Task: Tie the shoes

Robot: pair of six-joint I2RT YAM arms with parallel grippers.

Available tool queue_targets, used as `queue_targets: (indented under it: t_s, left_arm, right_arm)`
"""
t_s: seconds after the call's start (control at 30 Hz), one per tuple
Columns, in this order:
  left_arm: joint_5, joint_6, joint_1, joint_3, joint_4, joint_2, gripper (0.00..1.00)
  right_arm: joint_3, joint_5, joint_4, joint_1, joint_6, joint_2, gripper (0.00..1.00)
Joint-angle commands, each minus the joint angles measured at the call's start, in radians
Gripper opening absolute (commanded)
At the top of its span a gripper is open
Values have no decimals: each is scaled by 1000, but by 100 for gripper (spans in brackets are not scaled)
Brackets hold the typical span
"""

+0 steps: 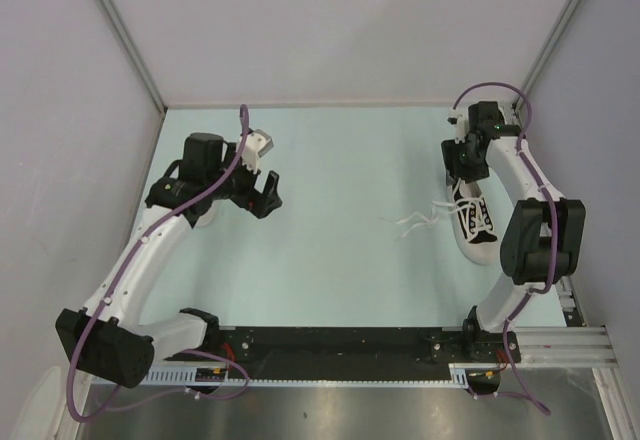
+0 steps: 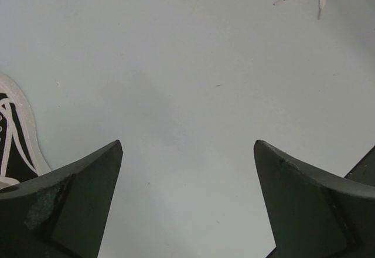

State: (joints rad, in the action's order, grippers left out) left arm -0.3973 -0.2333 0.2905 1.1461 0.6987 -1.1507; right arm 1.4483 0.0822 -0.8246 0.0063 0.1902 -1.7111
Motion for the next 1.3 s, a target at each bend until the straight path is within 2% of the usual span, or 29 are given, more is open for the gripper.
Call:
queue_targets:
  t_s: [0.0, 0.17, 0.23, 0.33, 0.37, 0.4, 0.53, 0.63, 0.67, 0.77, 0.83, 0.9, 0.93, 1.07, 1.27]
  left_arm:
    - [-14, -6, 1, -2, -16, 28, 100]
    - [-11, -12, 1, -2, -16, 26, 100]
    - [-8, -9, 1, 0, -11, 28, 100]
    - [20, -3, 1, 10, 8, 26, 100]
    - [26, -3, -2, 15, 15, 26, 100]
    - [49, -3, -4, 20, 22, 29, 100]
    - [40, 8, -51, 46, 42, 42, 100]
    - [-26, 23, -135, 70, 71, 39, 100]
    - [-47, 26, -195, 76, 77, 37, 100]
    - [-142, 32, -293, 98, 102, 19, 100]
    - [-156, 22, -338, 110, 110, 0, 100]
    - [-172, 14, -359, 118, 128, -14, 100]
    - [-181, 12, -363, 121, 133, -24, 100]
    - [-227, 0, -367, 113, 150, -38, 100]
    - [-248, -12, -367, 67, 147, -49, 100]
  right_arm:
    - [53, -68, 38, 18, -32, -68, 55]
    - [63, -136, 56, 17, -47, -153, 51]
    - [87, -148, 56, 11, -48, -204, 47]
    - [176, -159, 30, 11, -29, -270, 32]
    - [214, -150, 3, 17, -2, -284, 9]
    - [249, -141, -14, 20, 15, -297, 0]
    - [351, 26, -30, 67, 181, -246, 0]
    - [357, 190, 2, 151, 381, -119, 0]
    - [359, 273, -13, 179, 438, -93, 0]
    - [322, 321, -62, 341, 673, -3, 0]
    - [242, 280, -73, 484, 826, 44, 0]
    - [186, 194, -102, 570, 912, 60, 0]
    - [126, 176, -114, 651, 967, 68, 0]
    - [0, 136, -159, 777, 1031, 62, 0]
    - [-222, 82, -114, 922, 1150, 119, 0]
